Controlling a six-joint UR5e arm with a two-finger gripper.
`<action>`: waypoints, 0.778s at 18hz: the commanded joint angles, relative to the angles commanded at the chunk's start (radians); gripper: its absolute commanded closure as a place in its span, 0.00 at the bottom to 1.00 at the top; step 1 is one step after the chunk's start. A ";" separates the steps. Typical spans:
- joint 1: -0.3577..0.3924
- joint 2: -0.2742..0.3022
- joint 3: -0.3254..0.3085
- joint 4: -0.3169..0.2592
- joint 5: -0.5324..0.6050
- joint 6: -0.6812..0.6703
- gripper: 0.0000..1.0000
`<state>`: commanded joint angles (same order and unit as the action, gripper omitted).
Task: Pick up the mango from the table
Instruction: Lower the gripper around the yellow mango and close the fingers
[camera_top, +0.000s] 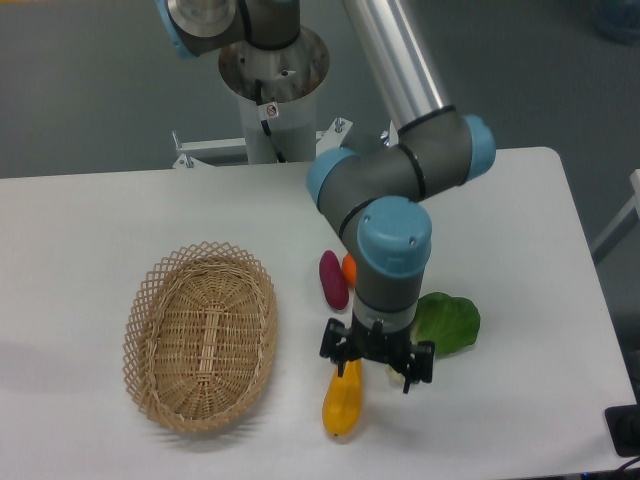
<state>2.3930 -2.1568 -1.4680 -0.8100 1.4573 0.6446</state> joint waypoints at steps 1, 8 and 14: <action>0.000 -0.008 -0.002 0.000 -0.002 -0.017 0.00; -0.034 -0.052 -0.008 0.002 0.005 -0.026 0.00; -0.044 -0.077 -0.020 0.061 0.014 -0.026 0.00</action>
<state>2.3485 -2.2334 -1.4879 -0.7488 1.4711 0.6182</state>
